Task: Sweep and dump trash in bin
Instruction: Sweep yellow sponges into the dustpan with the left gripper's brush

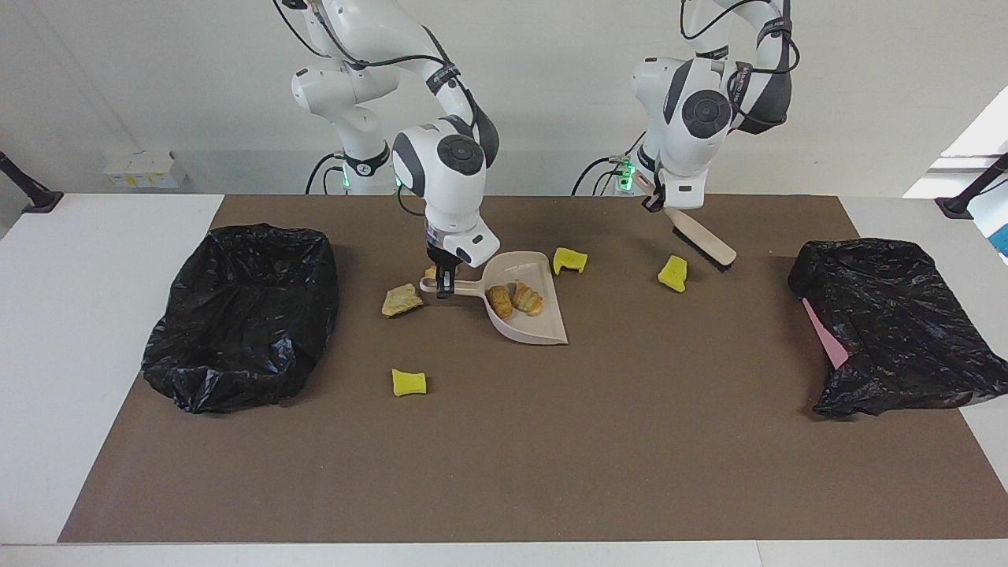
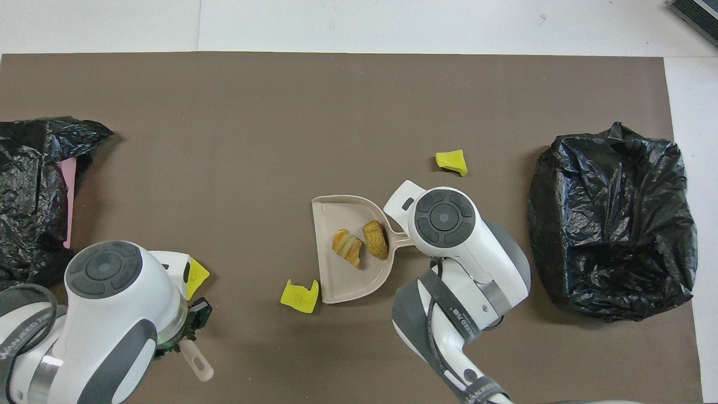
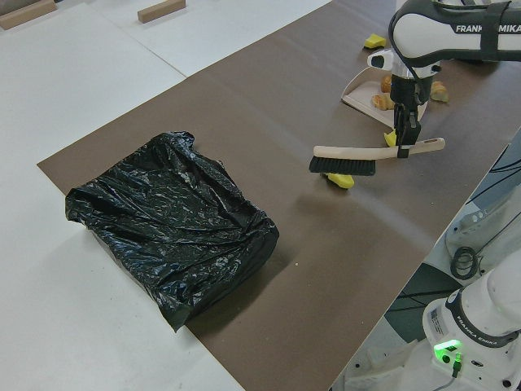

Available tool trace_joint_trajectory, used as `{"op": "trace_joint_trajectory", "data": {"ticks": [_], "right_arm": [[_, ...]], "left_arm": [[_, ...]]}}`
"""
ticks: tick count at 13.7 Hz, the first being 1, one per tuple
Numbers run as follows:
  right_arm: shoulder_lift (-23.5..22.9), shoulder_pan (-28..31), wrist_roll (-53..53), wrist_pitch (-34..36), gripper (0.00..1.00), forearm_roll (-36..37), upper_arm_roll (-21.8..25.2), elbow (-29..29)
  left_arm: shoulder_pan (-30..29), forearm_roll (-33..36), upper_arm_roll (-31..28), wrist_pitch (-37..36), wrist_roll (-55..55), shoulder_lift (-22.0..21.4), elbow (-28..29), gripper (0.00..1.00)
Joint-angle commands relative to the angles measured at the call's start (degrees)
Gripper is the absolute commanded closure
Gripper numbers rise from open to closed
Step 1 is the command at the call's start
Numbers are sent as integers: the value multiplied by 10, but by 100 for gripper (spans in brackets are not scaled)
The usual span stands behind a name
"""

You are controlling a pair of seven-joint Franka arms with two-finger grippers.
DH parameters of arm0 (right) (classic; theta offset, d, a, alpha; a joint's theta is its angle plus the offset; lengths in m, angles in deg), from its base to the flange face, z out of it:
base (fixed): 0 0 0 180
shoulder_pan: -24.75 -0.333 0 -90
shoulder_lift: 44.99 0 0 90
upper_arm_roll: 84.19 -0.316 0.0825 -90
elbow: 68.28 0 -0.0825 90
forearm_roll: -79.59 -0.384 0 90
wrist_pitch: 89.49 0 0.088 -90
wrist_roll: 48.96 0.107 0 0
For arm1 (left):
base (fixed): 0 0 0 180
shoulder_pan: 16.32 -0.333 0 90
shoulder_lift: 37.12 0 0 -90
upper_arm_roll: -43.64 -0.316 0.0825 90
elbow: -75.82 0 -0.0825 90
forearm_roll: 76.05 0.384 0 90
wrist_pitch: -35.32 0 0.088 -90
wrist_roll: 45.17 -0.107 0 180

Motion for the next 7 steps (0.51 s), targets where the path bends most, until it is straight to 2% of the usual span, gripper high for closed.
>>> {"op": "trace_joint_trajectory", "data": {"ticks": [1, 3, 5, 7], "right_arm": [[12, 5, -10, -13, 100, 13, -5, -11], [12, 5, -18, -14, 100, 13, -5, -12], [12, 5, -19, -15, 100, 13, -5, -12], [12, 5, -23, -15, 100, 13, -5, -11]], "left_arm": [[17, 4, 7, 65, 5, -49, 81, 100], [25, -16, 6, 126, -72, -39, 98, 100], [21, -53, 5, 134, -169, -25, 97, 100], [29, -78, 6, 159, -205, -21, 97, 100]]}}
